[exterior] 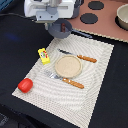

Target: Interact with the objects in diverse but meaningful ways.

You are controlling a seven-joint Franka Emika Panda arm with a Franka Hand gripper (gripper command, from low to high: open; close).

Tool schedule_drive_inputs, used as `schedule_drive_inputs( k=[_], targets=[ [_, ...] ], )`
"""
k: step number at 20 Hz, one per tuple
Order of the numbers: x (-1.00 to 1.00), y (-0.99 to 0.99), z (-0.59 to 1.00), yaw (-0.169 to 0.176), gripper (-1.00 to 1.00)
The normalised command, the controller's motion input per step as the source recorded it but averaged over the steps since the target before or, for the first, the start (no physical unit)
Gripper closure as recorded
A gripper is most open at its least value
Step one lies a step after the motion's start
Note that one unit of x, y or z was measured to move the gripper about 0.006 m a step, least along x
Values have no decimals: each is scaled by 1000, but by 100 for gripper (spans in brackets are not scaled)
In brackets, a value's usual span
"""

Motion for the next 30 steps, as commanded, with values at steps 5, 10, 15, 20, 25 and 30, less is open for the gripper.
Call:
schedule_drive_inputs(
  k=[5,10,15,20,25,30],
  targets=[
    [-965,-6,-54,49,100],
    [-539,-239,-370,33,100],
    [-248,-475,-558,3,100],
    [-202,-451,-496,0,100],
    [-379,-239,-165,8,100],
    [-395,-46,59,36,-100]
  ],
)
